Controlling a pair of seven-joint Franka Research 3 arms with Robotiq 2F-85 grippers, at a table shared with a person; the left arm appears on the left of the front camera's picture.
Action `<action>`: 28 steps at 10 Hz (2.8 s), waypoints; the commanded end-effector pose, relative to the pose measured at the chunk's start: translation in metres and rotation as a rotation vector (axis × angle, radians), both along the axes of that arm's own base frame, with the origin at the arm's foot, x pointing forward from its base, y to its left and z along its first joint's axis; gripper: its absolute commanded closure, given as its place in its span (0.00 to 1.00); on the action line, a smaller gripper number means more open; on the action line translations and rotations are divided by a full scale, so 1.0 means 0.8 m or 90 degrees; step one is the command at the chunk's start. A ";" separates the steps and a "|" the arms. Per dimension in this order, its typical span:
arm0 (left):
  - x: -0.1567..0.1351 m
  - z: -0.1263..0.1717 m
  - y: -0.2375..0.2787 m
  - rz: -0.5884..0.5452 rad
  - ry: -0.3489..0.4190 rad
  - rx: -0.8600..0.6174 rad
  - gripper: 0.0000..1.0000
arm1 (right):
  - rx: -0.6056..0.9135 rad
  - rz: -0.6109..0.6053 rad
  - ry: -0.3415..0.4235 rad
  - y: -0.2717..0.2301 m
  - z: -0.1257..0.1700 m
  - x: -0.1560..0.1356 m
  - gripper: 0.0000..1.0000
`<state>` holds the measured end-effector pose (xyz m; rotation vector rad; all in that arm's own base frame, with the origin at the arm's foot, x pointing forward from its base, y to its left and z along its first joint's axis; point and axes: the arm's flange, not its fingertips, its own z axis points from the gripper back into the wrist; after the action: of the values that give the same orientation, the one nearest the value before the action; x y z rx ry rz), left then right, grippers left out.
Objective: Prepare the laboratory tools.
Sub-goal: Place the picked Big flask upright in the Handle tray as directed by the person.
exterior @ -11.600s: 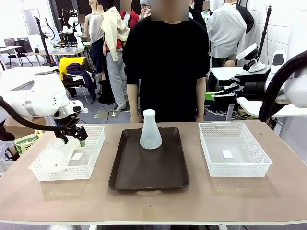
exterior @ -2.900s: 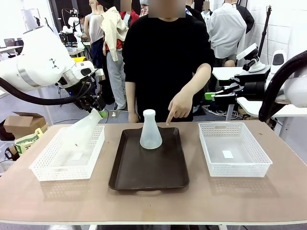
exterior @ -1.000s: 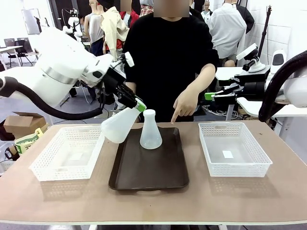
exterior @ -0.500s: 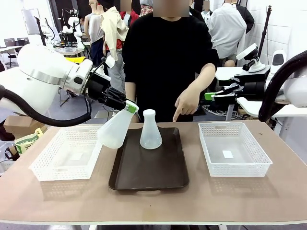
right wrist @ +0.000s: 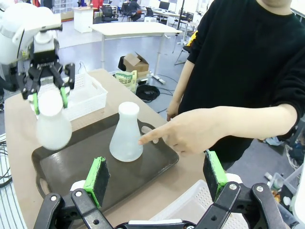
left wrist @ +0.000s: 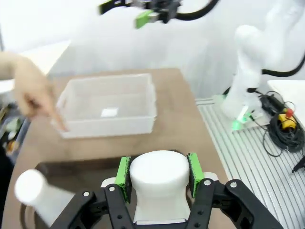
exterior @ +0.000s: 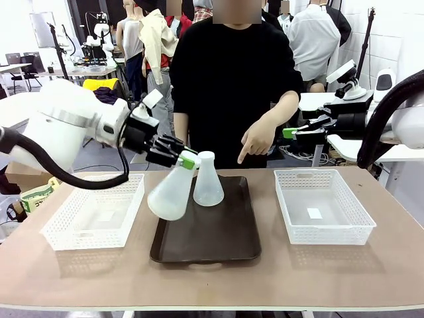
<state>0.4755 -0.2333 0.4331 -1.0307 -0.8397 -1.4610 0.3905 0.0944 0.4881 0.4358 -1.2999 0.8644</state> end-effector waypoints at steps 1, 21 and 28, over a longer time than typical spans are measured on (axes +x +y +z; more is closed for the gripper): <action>0.006 -0.037 0.000 -0.061 0.014 -0.068 1.00 | 0.009 0.002 0.005 0.000 -0.003 -0.001 0.00; 0.069 -0.126 0.025 -0.034 0.051 -0.157 0.00 | 0.009 0.002 0.005 0.000 -0.003 -0.001 0.00; 0.072 -0.131 0.037 -0.010 0.055 -0.161 0.00 | 0.009 0.002 0.005 0.000 -0.003 -0.001 0.00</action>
<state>0.5330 -0.2023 0.3275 -1.2806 -0.9628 -1.3249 0.3905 0.0943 0.4882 0.4359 -1.3001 0.8643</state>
